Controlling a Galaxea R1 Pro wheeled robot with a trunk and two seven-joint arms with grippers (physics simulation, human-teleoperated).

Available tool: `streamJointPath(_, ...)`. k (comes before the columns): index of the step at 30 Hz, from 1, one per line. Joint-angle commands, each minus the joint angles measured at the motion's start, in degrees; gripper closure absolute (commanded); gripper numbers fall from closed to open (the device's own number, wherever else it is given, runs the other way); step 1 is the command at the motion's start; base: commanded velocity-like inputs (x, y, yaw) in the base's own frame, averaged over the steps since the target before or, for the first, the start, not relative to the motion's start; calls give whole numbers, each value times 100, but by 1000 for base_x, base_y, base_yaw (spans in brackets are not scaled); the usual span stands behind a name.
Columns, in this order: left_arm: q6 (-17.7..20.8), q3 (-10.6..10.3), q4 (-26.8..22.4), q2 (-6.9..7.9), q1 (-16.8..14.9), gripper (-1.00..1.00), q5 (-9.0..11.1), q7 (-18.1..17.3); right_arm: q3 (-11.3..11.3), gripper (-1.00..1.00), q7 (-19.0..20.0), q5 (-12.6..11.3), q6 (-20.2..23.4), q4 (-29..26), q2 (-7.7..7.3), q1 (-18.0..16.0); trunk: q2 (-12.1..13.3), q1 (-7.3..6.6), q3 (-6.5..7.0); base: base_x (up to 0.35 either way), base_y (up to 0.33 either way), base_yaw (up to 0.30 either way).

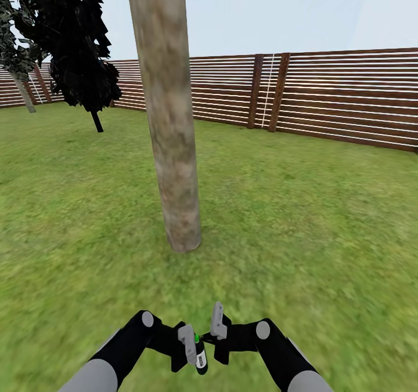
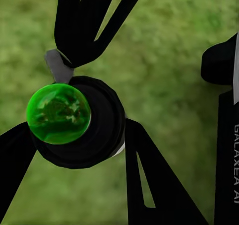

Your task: In the garden, pick up the pesticide atomizer on the floor and spray pesticide onto both trees until each tree trunk is fully covered.

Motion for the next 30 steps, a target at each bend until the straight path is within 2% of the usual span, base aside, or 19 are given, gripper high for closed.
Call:
streamJointPath(1,-30,5,-8,-2,-2,100,-40,-16,-4,100,7,41,-24,-8,2,-2,-2,-1,-5,0,0,0)
streamJointPath(7,-43,23,-8,93,-16,100,-62,4,-4,100,7,41,-24,-8,2,-2,-2,-1,-5,0,0,0)
streamJointPath(9,-45,16,-8,245,-18,100,-93,14,-4,100,7,41,-24,-8,2,-2,-2,-1,-5,0,0,0)
streamJointPath(13,-53,13,-10,824,-19,100,-126,19,-4,100,7,45,-24,-8,2,-2,-2,-1,-5,0,0,0)
streamJointPath(14,-53,13,-9,894,-19,100,-126,19,-4,100,7,47,-24,-5,2,-2,-2,-1,-5,0,0,0)
streamJointPath(17,-55,13,-8,1225,-5,100,-121,20,-4,100,7,53,-24,3,-4,-2,-2,-1,-5,0,0,0)
streamJointPath(18,-55,13,-8,1337,-3,100,-107,20,-4,-100,7,56,-25,6,-9,-2,-2,-1,-5,0,0,0)
streamJointPath(23,-53,15,-8,1747,2,100,-110,26,-24,-100,-19,57,-32,23,-23,-2,-2,-1,-5,0,0,0)
streamJointPath(25,-36,53,-8,1846,0,100,-87,125,-40,-100,-76,58,-35,26,-35,-2,-2,-1,-5,0,0,0)
streamJointPath(26,-28,185,-8,1872,1,100,-74,311,-46,-100,-247,56,-40,36,-57,0,-2,-1,-5,0,0,0)
streamJointPath(28,-9,794,0,1853,6,100,-51,886,-229,-100,-1054,39,-44,221,-253,20,-2,-1,-5,0,0,0)
streamJointPath(29,3,1142,35,1835,9,100,-41,1148,-460,-100,-1539,28,-49,528,-376,26,-2,-1,-5,0,0,0)
streamJointPath(30,9,1385,100,1822,10,100,-36,1301,-685,-100,-1864,18,-52,790,-440,31,-2,-1,-5,0,0,0)
